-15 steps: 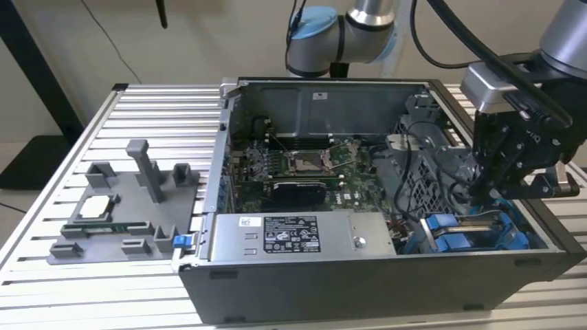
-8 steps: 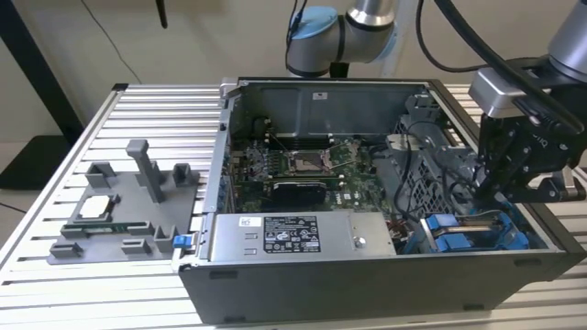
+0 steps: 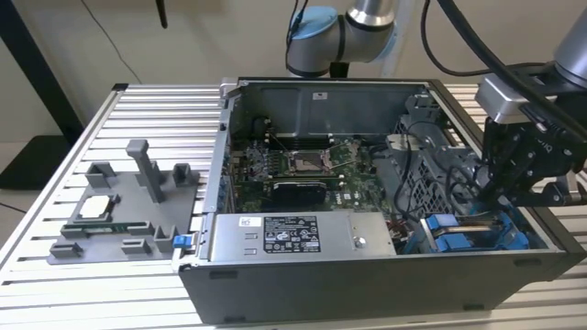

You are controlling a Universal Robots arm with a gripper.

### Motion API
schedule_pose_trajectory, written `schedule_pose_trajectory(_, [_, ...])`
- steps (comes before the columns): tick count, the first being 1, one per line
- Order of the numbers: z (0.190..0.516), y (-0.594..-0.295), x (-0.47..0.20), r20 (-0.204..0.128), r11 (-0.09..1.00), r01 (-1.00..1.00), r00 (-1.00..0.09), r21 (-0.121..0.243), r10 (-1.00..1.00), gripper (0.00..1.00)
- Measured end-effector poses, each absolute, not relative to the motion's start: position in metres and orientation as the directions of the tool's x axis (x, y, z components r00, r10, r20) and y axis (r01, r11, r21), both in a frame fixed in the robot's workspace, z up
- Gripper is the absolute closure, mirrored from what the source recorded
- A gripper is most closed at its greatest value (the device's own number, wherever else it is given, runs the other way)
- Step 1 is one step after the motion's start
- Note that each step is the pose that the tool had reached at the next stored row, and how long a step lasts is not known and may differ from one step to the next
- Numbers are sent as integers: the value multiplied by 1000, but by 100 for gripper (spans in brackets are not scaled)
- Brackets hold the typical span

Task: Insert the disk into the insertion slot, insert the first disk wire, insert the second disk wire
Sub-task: 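Insert the first disk wire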

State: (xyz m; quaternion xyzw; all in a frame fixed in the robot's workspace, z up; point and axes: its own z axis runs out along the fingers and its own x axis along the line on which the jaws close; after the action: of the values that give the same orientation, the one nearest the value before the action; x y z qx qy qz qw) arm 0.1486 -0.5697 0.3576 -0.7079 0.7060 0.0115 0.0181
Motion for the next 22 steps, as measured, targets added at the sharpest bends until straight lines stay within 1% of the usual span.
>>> schedule_pose_trajectory(7, [350,-571,153,-65,-1,-1000,2,-9,-998,100])
schedule_pose_trajectory(22, [344,-575,155,-70,37,-999,-37,-1,-997,100])
